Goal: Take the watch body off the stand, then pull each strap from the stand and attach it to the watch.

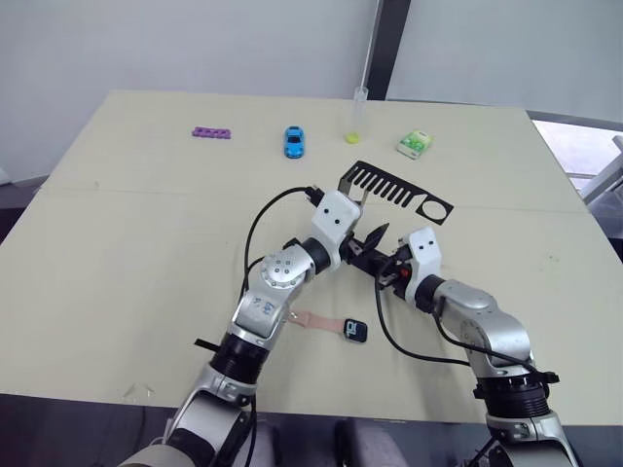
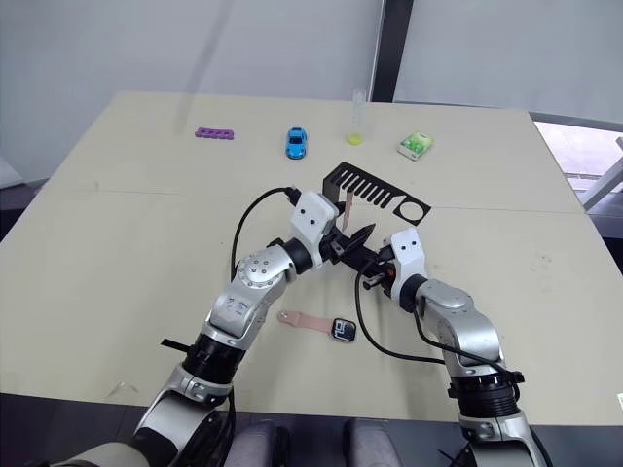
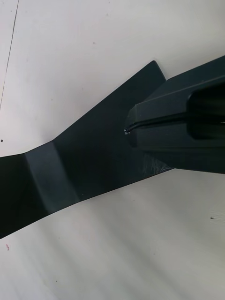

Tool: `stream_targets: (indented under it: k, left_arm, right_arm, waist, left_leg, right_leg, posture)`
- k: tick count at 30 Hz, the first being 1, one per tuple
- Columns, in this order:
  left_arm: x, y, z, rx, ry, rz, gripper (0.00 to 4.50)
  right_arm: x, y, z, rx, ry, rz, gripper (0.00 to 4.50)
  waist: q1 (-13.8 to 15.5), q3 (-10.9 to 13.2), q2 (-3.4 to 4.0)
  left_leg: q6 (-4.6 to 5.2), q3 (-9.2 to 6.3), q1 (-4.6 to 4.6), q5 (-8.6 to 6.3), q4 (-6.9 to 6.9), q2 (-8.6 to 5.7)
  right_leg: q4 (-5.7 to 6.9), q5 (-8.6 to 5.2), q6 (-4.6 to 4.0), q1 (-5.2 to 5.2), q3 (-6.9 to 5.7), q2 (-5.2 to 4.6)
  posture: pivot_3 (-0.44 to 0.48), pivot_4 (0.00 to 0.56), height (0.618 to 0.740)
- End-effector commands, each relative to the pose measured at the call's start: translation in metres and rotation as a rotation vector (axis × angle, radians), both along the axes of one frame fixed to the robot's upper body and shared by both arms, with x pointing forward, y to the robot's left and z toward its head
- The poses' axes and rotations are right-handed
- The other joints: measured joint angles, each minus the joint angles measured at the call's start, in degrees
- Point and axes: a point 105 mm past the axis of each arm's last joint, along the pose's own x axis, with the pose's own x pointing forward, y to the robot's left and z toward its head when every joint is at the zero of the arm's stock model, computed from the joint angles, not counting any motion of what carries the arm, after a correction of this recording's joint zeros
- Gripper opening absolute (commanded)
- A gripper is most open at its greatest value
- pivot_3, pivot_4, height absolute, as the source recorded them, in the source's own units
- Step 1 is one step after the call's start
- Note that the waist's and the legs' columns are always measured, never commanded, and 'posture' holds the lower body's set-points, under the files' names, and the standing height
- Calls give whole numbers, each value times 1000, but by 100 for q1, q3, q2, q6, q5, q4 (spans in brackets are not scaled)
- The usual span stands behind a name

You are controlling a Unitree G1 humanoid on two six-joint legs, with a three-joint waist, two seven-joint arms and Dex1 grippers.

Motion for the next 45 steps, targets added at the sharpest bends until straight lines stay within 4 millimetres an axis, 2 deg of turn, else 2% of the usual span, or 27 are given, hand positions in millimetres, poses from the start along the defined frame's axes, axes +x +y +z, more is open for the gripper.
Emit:
stream_targets:
  k: [1, 2, 3, 4, 7, 8, 9, 20, 28, 37, 45]
  left_arm:
    - [4, -7, 14, -34, -44, 9, 3220]
    - [4, -8, 14, -39, -44, 9, 3220]
    - [5, -9, 14, -41, -45, 9, 2671]
    - [5, -10, 14, -47, -44, 5, 2378]
    - [5, -12, 13, -51, -43, 0, 915]
    - [5, -12, 13, -50, -43, 0, 303]
    - [5, -12, 13, -51, -43, 0, 42]
    - [2, -7, 31, -149, -72, -13, 42]
    - [-5, -11, 36, -171, -89, -56, 42]
    - [-11, 4, 27, -158, -65, -63, 42]
    - [-15, 21, 21, -126, -53, -79, 42]
  right_arm:
    - [-3, -12, -22, -40, 84, -53, 0]
    - [-3, -12, -22, -41, 83, -54, 0]
    - [-3, -12, -22, -41, 83, -54, 0]
    - [-3, -13, -22, -41, 83, -55, 0]
    - [-4, -13, -20, -39, 79, -59, 0]
    - [-4, -13, -20, -38, 78, -60, 0]
    - [-3, -14, -20, -38, 77, -61, 0]
    - [-7, -14, -22, -32, 94, -65, 0]
    - [-8, -16, -23, -36, 104, -64, 0]
    - [-6, -10, -24, -38, 102, -58, 0]
    - [-5, -14, -24, -48, 95, -65, 0]
  waist:
    - [1, 0, 0]
    - [1, 0, 0]
    - [1, 0, 0]
    - [1, 0, 0]
    - [0, 0, 0]
    - [0, 0, 0]
    - [1, 0, 0]
    - [3, 0, 0]
    - [5, 0, -1]
    - [-1, 0, 0]
    - [-7, 0, 0]
  left_leg:
    - [0, 0, 0, 0, 0, 0]
    - [0, 0, 0, 0, 0, 0]
    - [0, 0, -1, 0, 0, 0]
    - [0, 0, -1, 0, 0, 0]
    - [0, 0, -1, 0, -2, 0]
    - [0, 0, -1, 0, -2, 1]
    - [0, 0, 0, 0, -2, 1]
    - [0, 0, -1, 0, -3, 1]
    - [0, 0, -3, 0, -4, 0]
    - [-1, 0, -2, 0, -6, 1]
    - [-2, 0, 0, 1, -9, 2]
  right_leg:
    - [0, 0, 0, 0, 0, 0]
    - [0, 0, 0, 0, 0, 0]
    - [-1, 0, 0, 0, 0, 0]
    - [-1, 0, 0, 0, 0, 0]
    - [-1, 0, 0, 0, -1, 0]
    - [-1, 0, 0, -1, 0, 0]
    - [-1, 0, 0, -1, 0, 0]
    - [-4, 0, 0, 0, -1, -1]
    - [-8, 0, 0, 0, -1, -1]
    - [-8, 0, 0, 0, -1, -1]
    - [-8, 0, 0, 0, -1, -1]
  posture:
    - [0, 150, 740]
    - [0, 150, 740]
    - [0, 150, 740]
    - [0, 150, 740]
    - [0, 150, 740]
    - [0, 150, 740]
    - [0, 150, 740]
    - [0, 150, 740]
    - [0, 150, 740]
    - [0, 150, 740]
    - [0, 150, 740]
